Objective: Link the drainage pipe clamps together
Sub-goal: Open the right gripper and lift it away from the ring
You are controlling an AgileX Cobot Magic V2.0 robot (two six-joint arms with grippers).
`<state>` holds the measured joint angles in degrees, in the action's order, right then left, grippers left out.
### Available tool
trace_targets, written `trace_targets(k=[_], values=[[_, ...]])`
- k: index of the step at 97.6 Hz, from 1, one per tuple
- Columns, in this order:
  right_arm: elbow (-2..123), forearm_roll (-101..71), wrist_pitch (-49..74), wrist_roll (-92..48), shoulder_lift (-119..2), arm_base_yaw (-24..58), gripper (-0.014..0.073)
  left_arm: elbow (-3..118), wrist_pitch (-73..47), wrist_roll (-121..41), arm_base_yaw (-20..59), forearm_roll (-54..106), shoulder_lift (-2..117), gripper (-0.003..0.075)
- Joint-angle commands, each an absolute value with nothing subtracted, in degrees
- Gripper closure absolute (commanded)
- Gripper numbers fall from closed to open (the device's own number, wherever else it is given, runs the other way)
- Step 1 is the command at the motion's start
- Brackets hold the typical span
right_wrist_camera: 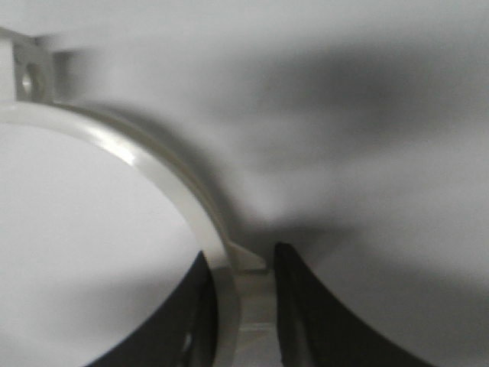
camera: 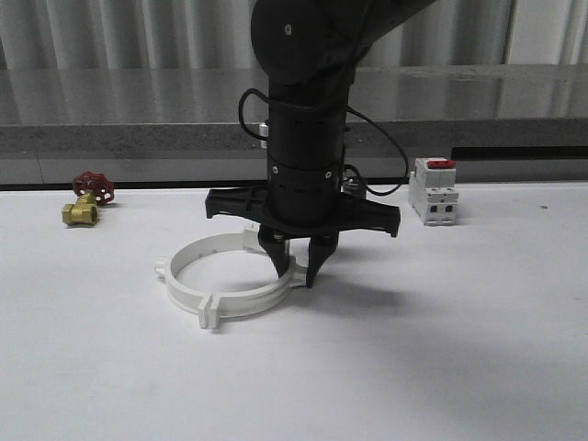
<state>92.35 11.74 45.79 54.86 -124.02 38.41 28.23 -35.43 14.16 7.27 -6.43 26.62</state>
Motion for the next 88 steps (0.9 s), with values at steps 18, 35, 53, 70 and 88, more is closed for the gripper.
trace_targets(k=[18,35,53,70,88], values=[[93.9,11.5,44.3,54.5,-121.5,38.5,0.0381,29.7,-31.4,14.7,7.3,-6.2,26.8,0.0741],[93.9,11.4,42.9,54.5,-121.5,38.5,0.0232,29.7,-31.4,14.7,7.3,-6.1,26.8,0.0741],[93.9,11.4,43.1,54.5,-121.5,38.5,0.0207,29.7,-31.4,14.7,7.3,-6.1,26.8,0.0741],[93.9,13.0,46.2,54.5,-120.2,38.4,0.0209,29.7,-31.4,14.7,7.3,-6.1,26.8,0.0741],[93.9,15.2,47.7,51.3,-116.2,37.9,0.0209,29.7,-31.4,14.7,7.3,-6.1,26.8,0.0741]])
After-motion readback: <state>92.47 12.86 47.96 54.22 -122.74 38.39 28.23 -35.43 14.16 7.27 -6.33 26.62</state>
